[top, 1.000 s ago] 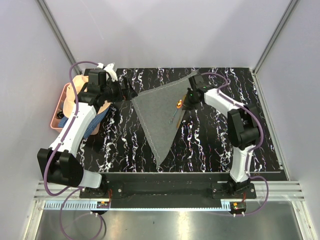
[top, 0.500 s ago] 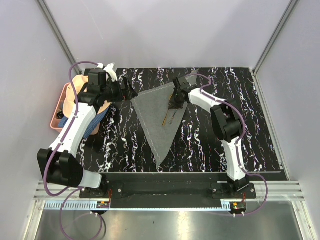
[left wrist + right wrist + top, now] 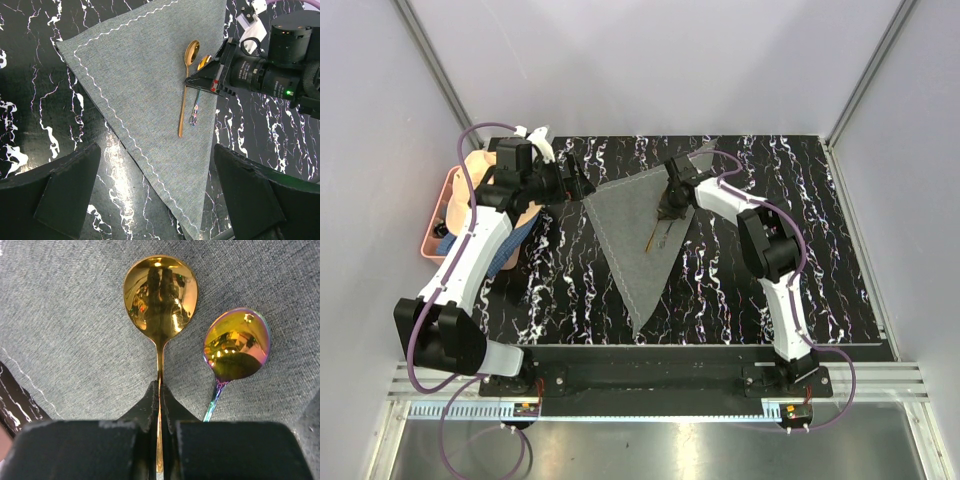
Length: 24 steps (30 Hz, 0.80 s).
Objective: Fold the napkin, place the utensils inside, and roll it up
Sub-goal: Place the utensil onto the napkin
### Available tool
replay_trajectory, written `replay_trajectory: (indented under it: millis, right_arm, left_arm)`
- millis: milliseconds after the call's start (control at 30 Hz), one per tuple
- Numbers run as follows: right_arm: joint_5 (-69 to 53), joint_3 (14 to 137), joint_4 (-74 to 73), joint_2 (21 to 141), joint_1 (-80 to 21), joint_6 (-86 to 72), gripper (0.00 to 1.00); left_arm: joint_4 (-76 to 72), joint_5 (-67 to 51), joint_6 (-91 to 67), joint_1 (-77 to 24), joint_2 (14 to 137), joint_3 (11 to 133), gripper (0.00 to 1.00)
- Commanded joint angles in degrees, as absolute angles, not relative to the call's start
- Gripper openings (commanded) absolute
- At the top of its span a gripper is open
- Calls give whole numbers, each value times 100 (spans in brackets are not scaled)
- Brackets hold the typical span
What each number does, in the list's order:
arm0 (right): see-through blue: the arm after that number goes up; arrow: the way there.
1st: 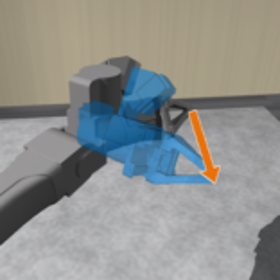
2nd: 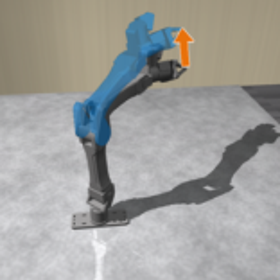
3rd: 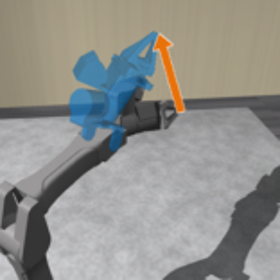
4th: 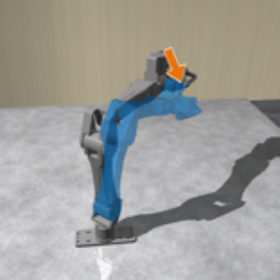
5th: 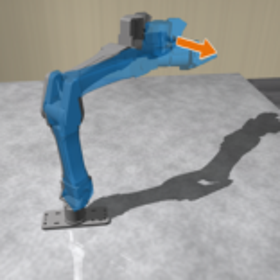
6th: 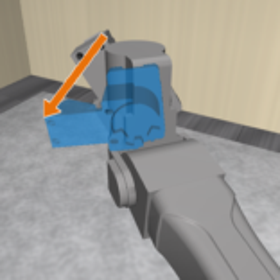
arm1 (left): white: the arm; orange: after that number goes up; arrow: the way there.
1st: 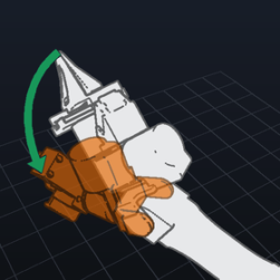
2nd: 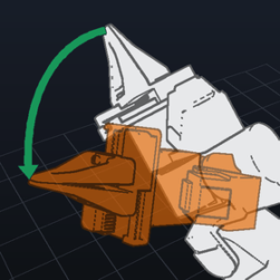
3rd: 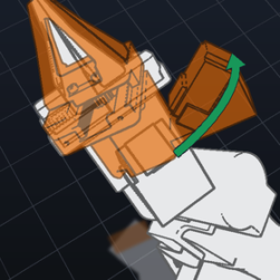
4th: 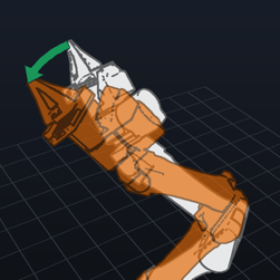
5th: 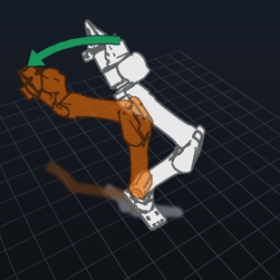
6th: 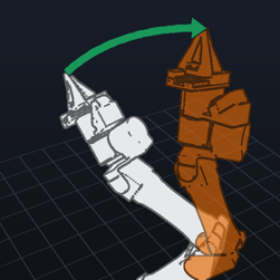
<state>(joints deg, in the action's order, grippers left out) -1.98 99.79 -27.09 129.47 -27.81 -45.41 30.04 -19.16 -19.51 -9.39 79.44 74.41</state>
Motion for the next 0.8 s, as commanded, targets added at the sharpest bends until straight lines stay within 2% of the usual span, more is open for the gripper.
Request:
replay_trajectory:
  millis: [0, 100, 167, 200, 300, 433, 633, 767]
  right_arm:
    - [-26, 10274, -2698, 13052, -2812, -4509, 0]
    - [-26, 10283, -2707, 13078, -2813, -4465, 0]
    - [-26, 10292, -2707, 13035, -2813, -4412, 5]
    - [-26, 10301, -2707, 13017, -2813, -4386, 17]
    - [-61, 10353, -2707, 12824, -2813, -4193, 37]
    - [-193, 10380, -2707, 12350, -2821, -3658, 52]
    - [-1016, 9828, -2514, 11058, -2821, -2386, 57]
    - [-1529, 8329, -2215, 10023, -2996, -1469, 58]
  left_arm:
    - [2786, -2074, -1951, -949, 7743, 7436, 99]
    - [2786, -2065, -1951, -949, 7743, 7436, 99]
    - [2786, -2065, -1951, -949, 7743, 7436, 99]
    - [2777, -2065, -1951, -949, 7743, 7436, 99]
    - [2786, -2039, -1942, -949, 7726, 7436, 99]
    - [2786, -1969, -1925, -949, 7734, 7427, 99]
    - [2786, -1890, -1898, -949, 7699, 7418, 99]
    - [2786, -1846, -1890, -949, 7664, 7409, 99]
